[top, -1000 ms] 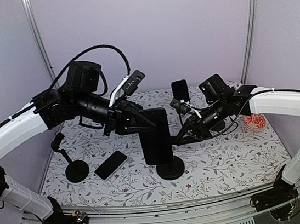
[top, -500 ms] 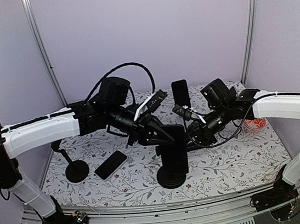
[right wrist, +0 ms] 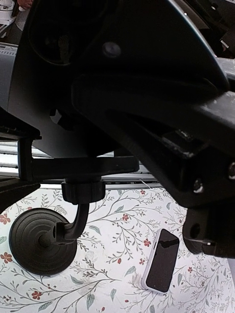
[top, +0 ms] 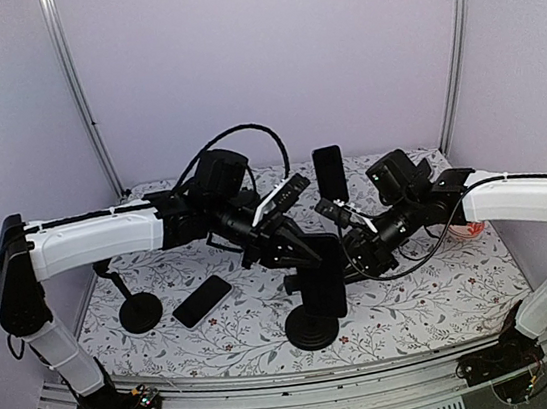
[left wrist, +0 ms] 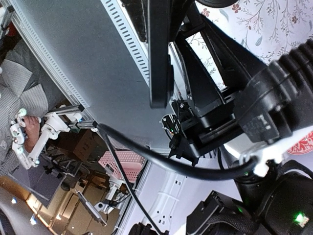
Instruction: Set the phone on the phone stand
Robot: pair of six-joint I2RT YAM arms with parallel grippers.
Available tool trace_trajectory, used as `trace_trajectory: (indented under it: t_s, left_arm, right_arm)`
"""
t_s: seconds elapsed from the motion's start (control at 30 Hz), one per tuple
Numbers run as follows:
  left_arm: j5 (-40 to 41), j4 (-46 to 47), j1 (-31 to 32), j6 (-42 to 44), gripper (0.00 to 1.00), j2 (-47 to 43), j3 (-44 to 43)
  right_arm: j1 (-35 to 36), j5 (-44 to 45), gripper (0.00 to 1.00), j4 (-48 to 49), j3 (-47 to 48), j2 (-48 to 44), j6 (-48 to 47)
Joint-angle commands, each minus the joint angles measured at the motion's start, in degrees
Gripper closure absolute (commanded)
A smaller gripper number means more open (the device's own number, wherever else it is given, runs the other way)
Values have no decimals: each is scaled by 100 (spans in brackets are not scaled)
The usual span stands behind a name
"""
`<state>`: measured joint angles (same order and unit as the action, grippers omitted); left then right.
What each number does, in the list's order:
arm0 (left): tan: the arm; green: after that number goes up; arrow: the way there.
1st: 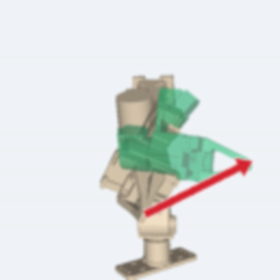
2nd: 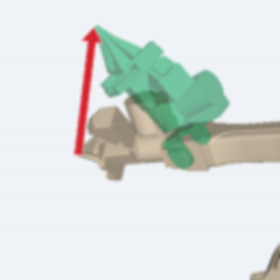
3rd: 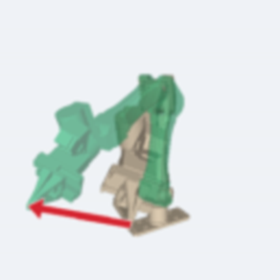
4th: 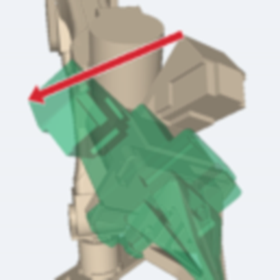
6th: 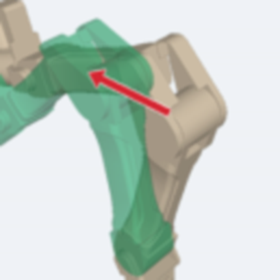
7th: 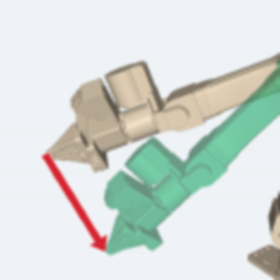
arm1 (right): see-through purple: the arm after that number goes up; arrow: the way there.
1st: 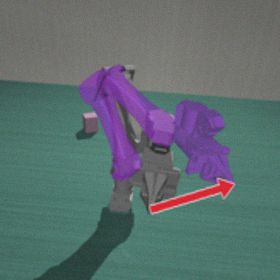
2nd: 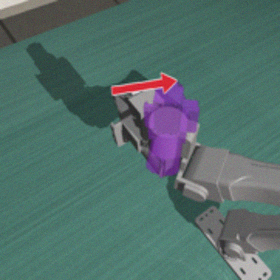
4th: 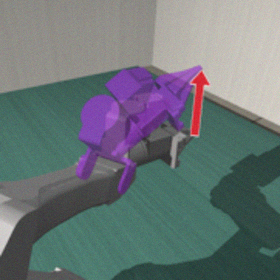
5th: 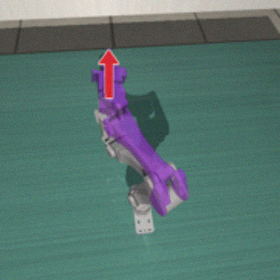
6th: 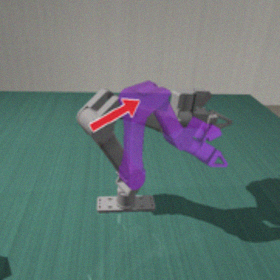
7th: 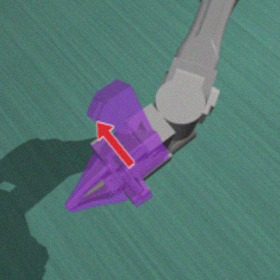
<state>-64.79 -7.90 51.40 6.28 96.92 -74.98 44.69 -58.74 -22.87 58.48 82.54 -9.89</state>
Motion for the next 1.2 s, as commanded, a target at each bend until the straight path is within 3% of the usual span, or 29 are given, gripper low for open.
trace_trajectory:
  t_s: [0.0, 0.57, 0.73, 1.0, 1.17]
  left_arm:
    - [-235, 247, -173, 117, 100, 19, -34]
    - [129, -544, -565, -47, 100, -220, 273]
    - [546, -658, -628, -290, 100, -458, 444]
    - [1075, -1682, -637, -78, 100, -1002, 704]
    - [1759, -2137, -632, -156, 100, -933, 396]
  right_arm:
    - [49, -245, 100, 65, 27, -198, -83]
    - [49, -78, 100, -36, 94, -259, -110]
    - [49, 53, 100, -103, 51, -352, -102]
    - [-120, 82, 100, -130, -39, -618, 77]
    - [-127, -18, 100, -123, 89, -612, 235]
